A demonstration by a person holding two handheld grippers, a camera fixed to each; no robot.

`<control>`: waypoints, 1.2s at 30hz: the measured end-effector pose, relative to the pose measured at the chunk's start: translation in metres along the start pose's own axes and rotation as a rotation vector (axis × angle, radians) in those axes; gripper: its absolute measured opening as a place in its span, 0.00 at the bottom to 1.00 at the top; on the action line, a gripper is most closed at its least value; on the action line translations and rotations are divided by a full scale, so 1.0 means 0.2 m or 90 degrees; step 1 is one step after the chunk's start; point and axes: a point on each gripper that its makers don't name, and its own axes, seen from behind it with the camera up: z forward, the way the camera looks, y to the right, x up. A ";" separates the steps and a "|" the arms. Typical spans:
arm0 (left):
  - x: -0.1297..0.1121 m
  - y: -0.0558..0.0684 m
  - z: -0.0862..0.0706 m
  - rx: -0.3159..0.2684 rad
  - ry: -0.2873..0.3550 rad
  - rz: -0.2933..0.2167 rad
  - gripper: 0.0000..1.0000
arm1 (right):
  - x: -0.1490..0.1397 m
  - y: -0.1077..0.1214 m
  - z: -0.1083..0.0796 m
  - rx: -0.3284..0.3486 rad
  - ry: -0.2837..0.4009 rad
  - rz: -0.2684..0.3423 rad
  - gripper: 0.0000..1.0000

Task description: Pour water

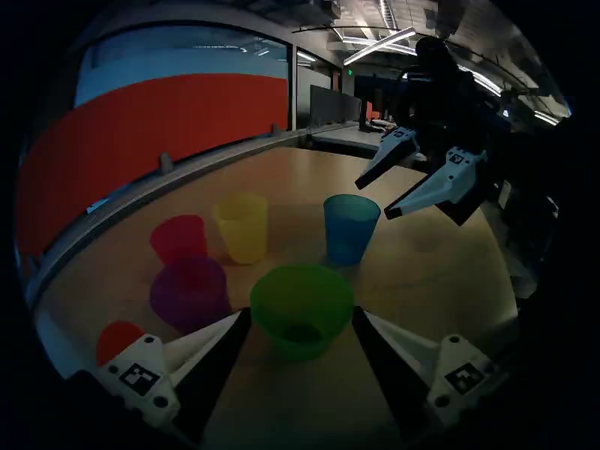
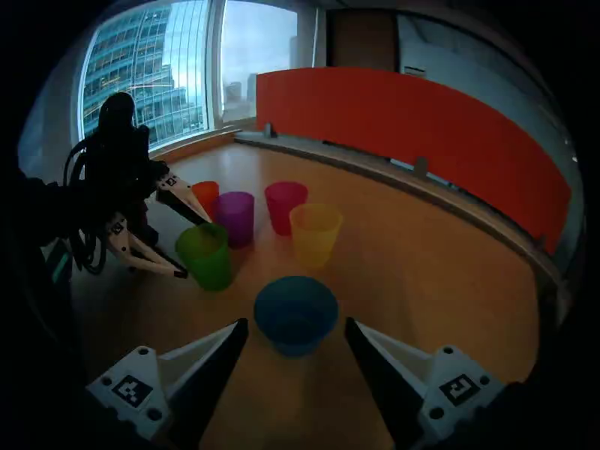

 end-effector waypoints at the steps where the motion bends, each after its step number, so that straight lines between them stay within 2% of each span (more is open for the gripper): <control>1: 0.00 0.00 0.00 0.000 0.001 -0.001 1.00 | 0.00 0.00 0.00 0.001 -0.001 0.000 1.00; 9: 0.01 0.02 0.03 -0.007 0.003 -0.002 1.00 | -0.03 -0.02 0.05 0.005 -0.008 -0.005 1.00; 22: 0.04 0.02 0.05 -0.006 0.008 -0.005 1.00 | -0.03 -0.01 0.13 0.007 -0.009 -0.008 1.00; 26: 0.03 0.02 0.06 -0.005 0.008 -0.003 0.89 | -0.03 0.00 0.14 0.005 -0.010 -0.008 1.00; 36: 0.04 0.03 0.06 -0.007 0.007 -0.002 0.89 | -0.04 0.00 0.17 0.005 -0.012 -0.007 1.00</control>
